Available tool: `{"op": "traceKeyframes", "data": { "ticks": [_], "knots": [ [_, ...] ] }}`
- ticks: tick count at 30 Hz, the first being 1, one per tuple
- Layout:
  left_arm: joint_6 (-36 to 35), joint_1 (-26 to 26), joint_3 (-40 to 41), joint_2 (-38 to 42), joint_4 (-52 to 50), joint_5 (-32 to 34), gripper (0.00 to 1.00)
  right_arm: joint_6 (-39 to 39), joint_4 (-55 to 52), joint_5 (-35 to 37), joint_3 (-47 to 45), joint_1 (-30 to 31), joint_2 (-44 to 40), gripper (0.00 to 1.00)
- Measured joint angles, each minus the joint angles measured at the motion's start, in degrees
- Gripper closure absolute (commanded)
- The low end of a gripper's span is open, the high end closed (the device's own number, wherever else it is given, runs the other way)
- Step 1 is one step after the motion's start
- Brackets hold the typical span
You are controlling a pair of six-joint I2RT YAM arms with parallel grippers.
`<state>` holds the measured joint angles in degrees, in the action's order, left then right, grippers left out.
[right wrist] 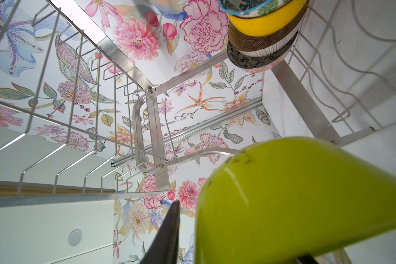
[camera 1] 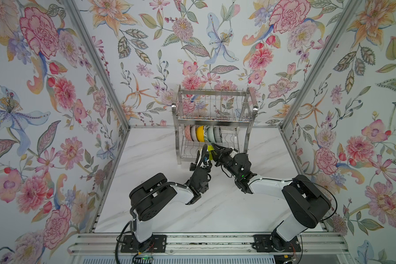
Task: Load bowls into a dish rack
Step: Place the bowl in the dish rack.
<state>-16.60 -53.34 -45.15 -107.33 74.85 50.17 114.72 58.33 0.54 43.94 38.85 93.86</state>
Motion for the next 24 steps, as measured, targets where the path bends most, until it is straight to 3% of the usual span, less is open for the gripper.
{"op": "traceKeyframes", "data": {
  "ticks": [6,8,11,14,18,24],
  "knots": [
    [0.61,-0.31,-0.81,-0.11,0.37,0.68,1.00,-0.13,1.29,0.02,0.00,0.09,0.00,0.98],
    [1.44,-0.35,-0.85,-0.11,0.17,0.87,0.88,-0.87,1.46,-0.17,0.00,0.09,0.00,1.00],
    [2.16,-0.68,-0.26,0.33,-1.70,-0.26,0.53,-4.63,0.96,0.00,0.13,-0.44,-0.09,1.00],
    [3.89,-0.87,0.81,1.92,-4.46,-1.84,0.35,-8.59,-0.90,-0.13,0.13,-2.51,-0.24,1.00],
    [8.07,-1.07,2.40,5.64,-8.83,-4.87,0.18,-12.66,-3.17,-0.55,-0.98,-3.82,-2.82,1.00],
    [14.73,-1.86,3.28,10.82,-16.61,-12.70,0.01,-17.33,-8.09,-1.90,-6.32,-6.45,-12.33,1.00]
  ]
}}
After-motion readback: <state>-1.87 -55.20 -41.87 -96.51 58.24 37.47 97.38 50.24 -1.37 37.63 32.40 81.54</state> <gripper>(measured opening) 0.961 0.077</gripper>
